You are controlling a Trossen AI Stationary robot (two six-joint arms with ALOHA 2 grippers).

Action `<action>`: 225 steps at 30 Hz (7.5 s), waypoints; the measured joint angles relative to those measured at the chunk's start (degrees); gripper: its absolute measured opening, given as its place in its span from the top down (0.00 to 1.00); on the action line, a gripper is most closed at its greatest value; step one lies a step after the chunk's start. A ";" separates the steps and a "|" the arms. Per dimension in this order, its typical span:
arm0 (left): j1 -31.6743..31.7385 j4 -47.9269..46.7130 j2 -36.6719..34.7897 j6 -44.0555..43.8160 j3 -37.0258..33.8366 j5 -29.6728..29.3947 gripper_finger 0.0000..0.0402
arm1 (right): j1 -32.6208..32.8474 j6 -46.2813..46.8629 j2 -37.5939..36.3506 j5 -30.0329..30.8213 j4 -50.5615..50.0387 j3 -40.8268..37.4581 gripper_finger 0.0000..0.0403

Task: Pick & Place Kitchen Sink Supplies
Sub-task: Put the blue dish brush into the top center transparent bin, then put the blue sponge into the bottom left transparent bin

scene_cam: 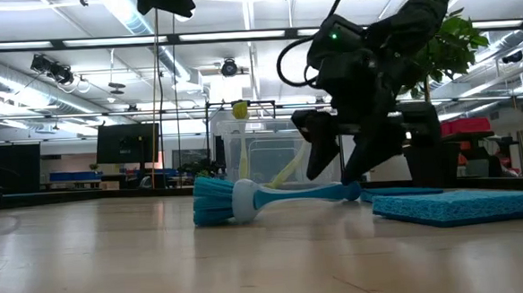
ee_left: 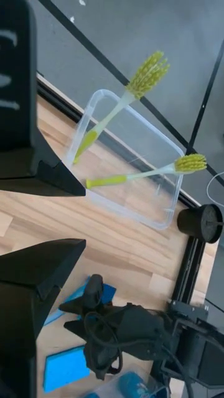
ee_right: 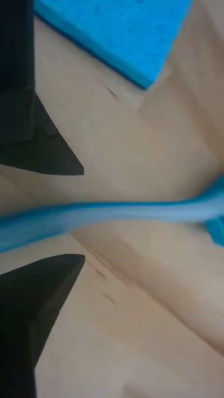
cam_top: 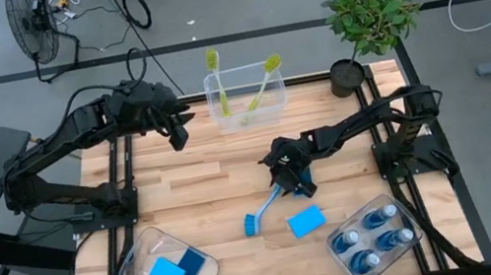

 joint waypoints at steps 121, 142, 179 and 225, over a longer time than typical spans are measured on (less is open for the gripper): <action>2.89 12.09 -17.84 -3.63 -15.91 -5.04 0.69 | -26.65 37.73 11.35 10.61 14.23 26.88 0.86; 2.89 12.59 -17.81 -3.63 -15.91 -7.07 0.69 | -26.51 40.20 11.98 7.61 14.50 26.88 0.39; 2.84 13.00 -17.81 -3.69 -15.87 -7.69 0.69 | -11.67 16.72 -17.42 1.06 -51.19 26.53 0.40; 2.84 11.37 -17.81 -5.09 -15.87 -5.73 0.69 | -5.34 38.17 -17.37 7.74 5.33 -21.24 0.40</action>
